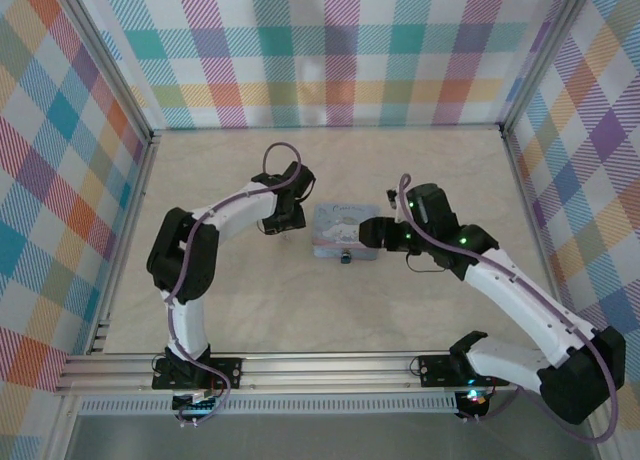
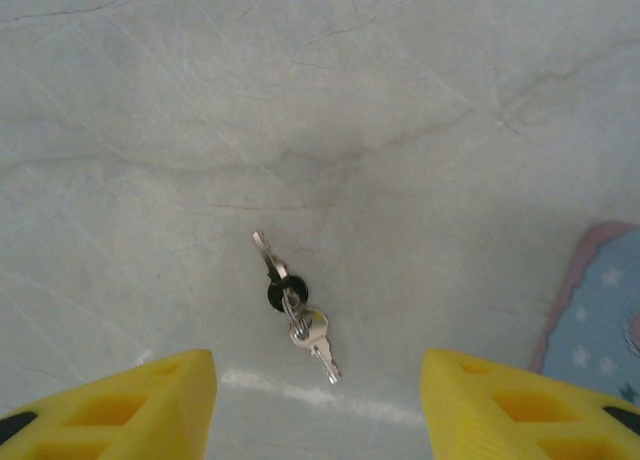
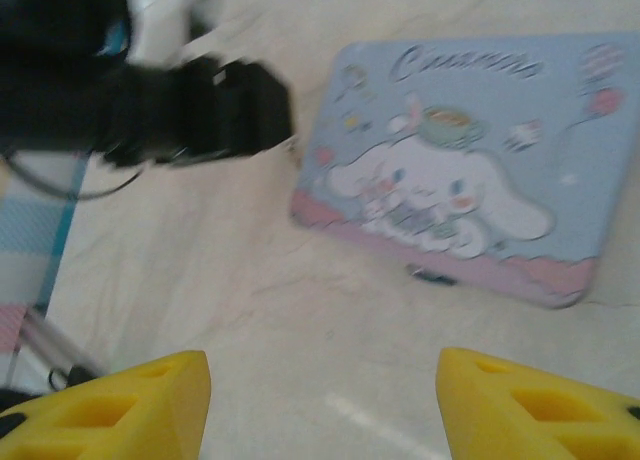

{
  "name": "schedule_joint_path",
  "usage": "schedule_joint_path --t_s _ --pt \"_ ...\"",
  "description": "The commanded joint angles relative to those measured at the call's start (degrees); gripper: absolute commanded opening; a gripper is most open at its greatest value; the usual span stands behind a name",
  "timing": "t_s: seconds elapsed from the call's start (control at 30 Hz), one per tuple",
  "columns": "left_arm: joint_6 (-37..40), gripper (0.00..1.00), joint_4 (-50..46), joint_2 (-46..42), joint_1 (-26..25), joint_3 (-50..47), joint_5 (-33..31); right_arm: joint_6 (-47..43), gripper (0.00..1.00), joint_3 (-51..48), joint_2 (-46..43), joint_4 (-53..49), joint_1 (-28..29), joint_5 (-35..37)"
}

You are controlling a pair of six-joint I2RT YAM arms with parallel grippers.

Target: Unlock a padlock with a key

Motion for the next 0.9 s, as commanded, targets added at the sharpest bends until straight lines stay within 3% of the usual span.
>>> schedule_joint_path --t_s 0.0,0.13,0.6,0.87 --pt "-2.3 0.53 -2.4 1.1 0.8 2.1 -2.5 -1.7 0.62 -0.7 -0.9 0.0 2.6 -2.1" --pt "-3.3 0.48 -2.2 2.9 1.1 2.5 -2.5 -1.5 0.62 -1.0 -0.5 0.5 4.3 -1.7" --pt "-4.7 0.43 -0.1 6.4 1.9 1.0 0.0 -1.1 0.63 -1.9 0.5 1.2 4.8 0.3" --pt "-4.3 0.22 0.5 7.3 2.2 -1.5 -0.4 -0.7 0.64 -1.9 1.7 1.6 4.8 2.0"
